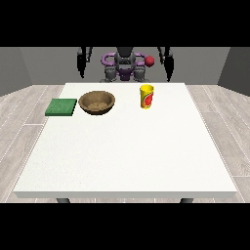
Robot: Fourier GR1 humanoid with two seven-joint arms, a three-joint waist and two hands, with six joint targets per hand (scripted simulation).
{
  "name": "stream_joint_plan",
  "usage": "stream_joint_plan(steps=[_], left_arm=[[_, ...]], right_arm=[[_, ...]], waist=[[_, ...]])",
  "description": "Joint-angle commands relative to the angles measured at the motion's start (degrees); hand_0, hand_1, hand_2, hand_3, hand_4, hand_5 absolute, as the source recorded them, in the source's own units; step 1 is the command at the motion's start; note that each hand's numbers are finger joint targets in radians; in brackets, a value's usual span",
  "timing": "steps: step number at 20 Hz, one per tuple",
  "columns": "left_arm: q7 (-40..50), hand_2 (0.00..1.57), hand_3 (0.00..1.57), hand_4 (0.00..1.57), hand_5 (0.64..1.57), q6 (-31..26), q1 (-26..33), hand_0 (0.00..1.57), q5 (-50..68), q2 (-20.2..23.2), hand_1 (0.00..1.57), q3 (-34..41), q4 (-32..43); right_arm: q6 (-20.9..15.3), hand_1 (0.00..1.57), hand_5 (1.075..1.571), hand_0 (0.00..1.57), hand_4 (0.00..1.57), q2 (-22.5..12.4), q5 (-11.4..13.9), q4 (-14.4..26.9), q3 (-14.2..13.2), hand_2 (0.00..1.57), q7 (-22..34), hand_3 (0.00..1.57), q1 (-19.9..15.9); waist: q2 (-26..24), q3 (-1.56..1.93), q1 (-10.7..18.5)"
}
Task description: Pick the cup and pour the ball into the bowl, then pick the bowl and place it on the pad
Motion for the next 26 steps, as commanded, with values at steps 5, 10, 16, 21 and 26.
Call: stream_joint_plan(steps=[5,10,16,21,26], left_arm=[[4.9,0.00,0.00,0.00,1.557,-0.5,-1.2,0.00,0.6,1.9,0.00,0.2,-5.8],[13.2,0.00,0.00,0.00,1.558,-0.4,-5.7,0.00,9.2,0.9,0.00,4.4,-12.8],[2.8,0.00,0.00,0.00,1.547,-2.8,-5.7,0.00,10.7,3.3,0.00,9.9,-8.6],[-2.8,0.00,0.00,0.00,1.536,-3.9,-10.9,0.00,11.6,4.4,0.00,12.2,-2.7],[-12.7,0.00,0.00,0.00,1.524,-0.7,-11.5,0.00,5.2,1.1,0.00,9.5,4.5]], right_arm=[[0.2,0.00,1.569,0.00,0.00,-2.4,-0.4,-5.4,-0.8,0.00,5.3,0.00,-0.4],[10.1,0.00,1.569,0.00,0.00,-10.6,-13.2,-4.8,-12.2,0.00,6.2,0.00,1.5],[11.4,0.00,1.569,0.00,0.00,-9.9,-14.9,-7.3,-14.5,0.00,5.0,0.00,0.2],[11.6,0.00,1.570,0.00,0.00,-7.2,-10.8,-3.7,-11.6,0.00,-1.7,0.00,-1.2],[14.8,0.00,1.570,0.00,0.00,-8.4,-11.8,-0.2,-13.0,0.00,-5.4,0.00,-2.0]], waist=[[-14.7,0.25,-0.8],[-12.0,0.40,-0.5],[-4.6,0.37,-1.7],[1.0,0.37,-2.2],[4.2,0.38,-4.0]])
